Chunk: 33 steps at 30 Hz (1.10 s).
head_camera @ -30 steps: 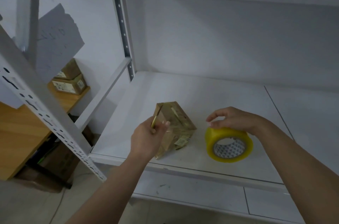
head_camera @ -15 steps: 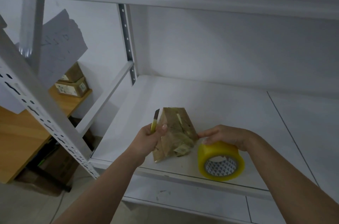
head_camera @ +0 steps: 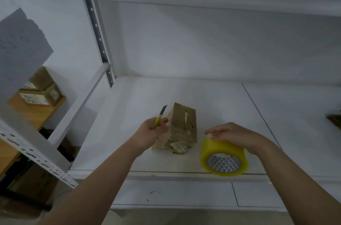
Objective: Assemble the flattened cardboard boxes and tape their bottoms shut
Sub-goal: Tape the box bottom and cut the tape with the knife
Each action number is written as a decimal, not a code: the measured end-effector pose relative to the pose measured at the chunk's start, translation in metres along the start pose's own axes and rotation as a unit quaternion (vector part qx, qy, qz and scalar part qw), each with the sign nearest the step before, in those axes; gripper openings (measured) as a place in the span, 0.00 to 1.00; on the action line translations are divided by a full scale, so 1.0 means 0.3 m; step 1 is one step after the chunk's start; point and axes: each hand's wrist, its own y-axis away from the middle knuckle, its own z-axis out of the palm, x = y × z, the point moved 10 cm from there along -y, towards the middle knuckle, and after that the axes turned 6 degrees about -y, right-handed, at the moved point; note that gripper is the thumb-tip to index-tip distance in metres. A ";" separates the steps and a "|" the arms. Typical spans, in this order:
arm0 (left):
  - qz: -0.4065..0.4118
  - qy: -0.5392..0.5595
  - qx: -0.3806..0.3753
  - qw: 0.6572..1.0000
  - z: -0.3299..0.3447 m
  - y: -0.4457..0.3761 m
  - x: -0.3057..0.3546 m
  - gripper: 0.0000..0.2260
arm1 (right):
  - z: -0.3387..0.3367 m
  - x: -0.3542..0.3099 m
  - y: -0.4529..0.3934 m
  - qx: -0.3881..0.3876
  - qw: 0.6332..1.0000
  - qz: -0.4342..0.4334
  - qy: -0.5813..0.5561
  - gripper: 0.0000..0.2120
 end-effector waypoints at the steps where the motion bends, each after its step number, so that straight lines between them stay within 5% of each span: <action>1: -0.006 -0.016 0.016 1.000 -0.008 0.000 -0.001 0.14 | -0.021 -0.012 0.008 0.029 0.999 -0.013 0.009 0.11; 6: 0.001 -0.350 0.151 0.924 -0.045 0.042 0.042 0.16 | -0.056 -0.041 0.021 0.143 0.958 0.020 0.248 0.10; 17: -0.017 -0.386 0.186 0.903 -0.087 0.040 0.020 0.20 | -0.013 -0.060 -0.015 0.140 0.952 0.037 0.271 0.14; 23: -0.062 -0.340 0.158 0.925 -0.083 0.002 -0.081 0.22 | 0.047 -0.027 -0.069 0.099 0.956 0.058 0.270 0.14; 27: -0.131 -0.134 0.125 0.974 -0.051 0.008 -0.213 0.20 | 0.096 -0.039 -0.088 0.079 0.968 0.035 0.238 0.14; 33: -0.204 0.034 0.116 0.971 0.031 0.043 -0.330 0.22 | 0.136 -0.040 -0.123 0.058 0.970 0.024 0.236 0.15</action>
